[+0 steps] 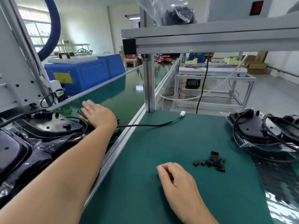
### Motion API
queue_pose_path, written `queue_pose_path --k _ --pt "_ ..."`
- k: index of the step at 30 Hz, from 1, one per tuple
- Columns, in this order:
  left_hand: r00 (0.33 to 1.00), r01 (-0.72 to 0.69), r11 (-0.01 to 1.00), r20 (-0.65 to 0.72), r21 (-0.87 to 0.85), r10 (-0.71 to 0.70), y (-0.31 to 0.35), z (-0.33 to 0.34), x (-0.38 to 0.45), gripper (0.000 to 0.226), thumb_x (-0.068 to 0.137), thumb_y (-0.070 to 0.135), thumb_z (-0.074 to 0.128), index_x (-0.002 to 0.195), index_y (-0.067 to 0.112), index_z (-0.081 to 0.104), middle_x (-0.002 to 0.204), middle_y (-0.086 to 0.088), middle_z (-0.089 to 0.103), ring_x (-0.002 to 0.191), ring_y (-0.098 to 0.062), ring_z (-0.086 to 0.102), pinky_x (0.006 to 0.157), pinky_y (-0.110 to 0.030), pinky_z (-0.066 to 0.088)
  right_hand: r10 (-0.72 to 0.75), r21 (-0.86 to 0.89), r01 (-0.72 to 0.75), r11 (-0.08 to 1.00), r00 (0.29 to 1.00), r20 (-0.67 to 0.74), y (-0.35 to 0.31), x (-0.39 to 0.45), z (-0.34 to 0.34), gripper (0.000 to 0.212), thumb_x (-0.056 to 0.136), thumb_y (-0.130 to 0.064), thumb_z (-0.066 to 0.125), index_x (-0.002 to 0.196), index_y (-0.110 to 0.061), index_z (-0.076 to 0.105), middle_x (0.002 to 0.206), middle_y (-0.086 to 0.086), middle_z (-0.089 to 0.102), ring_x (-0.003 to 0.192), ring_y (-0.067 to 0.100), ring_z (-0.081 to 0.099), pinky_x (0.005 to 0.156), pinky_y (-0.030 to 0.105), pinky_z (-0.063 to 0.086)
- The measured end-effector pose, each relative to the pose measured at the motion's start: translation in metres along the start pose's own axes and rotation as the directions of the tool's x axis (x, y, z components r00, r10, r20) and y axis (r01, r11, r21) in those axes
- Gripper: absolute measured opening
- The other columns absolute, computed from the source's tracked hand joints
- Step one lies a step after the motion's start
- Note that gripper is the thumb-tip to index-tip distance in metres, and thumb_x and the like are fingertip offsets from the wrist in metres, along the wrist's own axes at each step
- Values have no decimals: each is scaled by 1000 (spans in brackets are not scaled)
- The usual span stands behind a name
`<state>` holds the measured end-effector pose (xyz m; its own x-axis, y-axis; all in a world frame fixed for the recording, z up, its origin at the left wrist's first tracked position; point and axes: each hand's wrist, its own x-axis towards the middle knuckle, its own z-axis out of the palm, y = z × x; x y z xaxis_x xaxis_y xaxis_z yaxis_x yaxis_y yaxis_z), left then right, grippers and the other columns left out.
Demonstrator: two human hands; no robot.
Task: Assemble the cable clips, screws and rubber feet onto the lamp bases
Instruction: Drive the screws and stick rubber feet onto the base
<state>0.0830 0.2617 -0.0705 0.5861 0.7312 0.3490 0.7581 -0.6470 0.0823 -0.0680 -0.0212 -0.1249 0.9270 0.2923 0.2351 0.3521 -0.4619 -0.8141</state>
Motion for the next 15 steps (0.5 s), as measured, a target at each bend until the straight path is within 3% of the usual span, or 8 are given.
queue_pose_path --k 1,3,5,7,10,12,14,15 --pt "982 -160 979 -80 125 171 4 0 -5 53 94 19 41 144 1 37 154 -22 26 144 -39 19 117 -48 14 -1 0 1 1000 1000 -4 0 0 0 20 97 -39 47 85 -31 62 89 -12 61 93 -3 52 79 11 40" --pt "868 -471 861 -72 190 491 20 -2 -20 32 93 21 46 117 12 65 123 -13 59 109 -28 49 99 -39 39 0 -5 0 1000 1000 -8 0 0 1 21 97 -39 47 86 -31 62 88 -12 60 91 -3 52 78 12 40" --pt "756 -652 748 28 127 654 42 2 -40 34 100 34 40 101 13 68 103 -5 62 89 -21 44 83 -36 37 3 -11 -3 1000 1000 -14 0 0 0 21 98 -40 47 87 -31 62 89 -12 60 91 -3 52 77 12 40" --pt "709 -704 694 100 151 698 61 5 -54 44 101 46 34 101 15 66 108 -2 63 100 -21 48 85 -37 33 -4 -5 4 1000 1000 -20 1 0 -1 20 98 -40 47 89 -30 62 89 -11 60 91 -3 52 77 12 40" --pt "664 -746 644 118 172 738 73 6 -63 44 101 47 36 103 15 67 111 -3 63 112 -23 50 82 -34 34 -10 16 11 1000 999 -32 3 1 -2 20 98 -39 48 90 -29 63 89 -11 60 91 -3 52 76 11 39" --pt "622 -782 593 171 191 764 72 -2 -66 28 99 35 45 98 15 64 105 -3 65 103 -25 55 72 -32 36 -10 22 11 1000 999 -32 3 1 -2 20 98 -39 48 91 -29 64 90 -11 61 91 -3 52 77 11 40" --pt "640 -767 624 243 150 729 67 -14 -67 9 90 17 50 83 13 54 88 -2 60 80 -24 55 63 -30 38 -8 33 9 999 1000 -29 3 1 -2 20 98 -38 48 90 -29 64 89 -11 61 90 -3 53 77 12 40" --pt "666 -737 670 259 88 699 62 -21 -64 11 86 12 51 75 12 47 77 -1 53 71 -23 51 60 -29 39 -9 39 10 999 1000 -26 3 1 -2 20 98 -38 48 90 -29 64 88 -10 61 90 -2 53 76 11 40"
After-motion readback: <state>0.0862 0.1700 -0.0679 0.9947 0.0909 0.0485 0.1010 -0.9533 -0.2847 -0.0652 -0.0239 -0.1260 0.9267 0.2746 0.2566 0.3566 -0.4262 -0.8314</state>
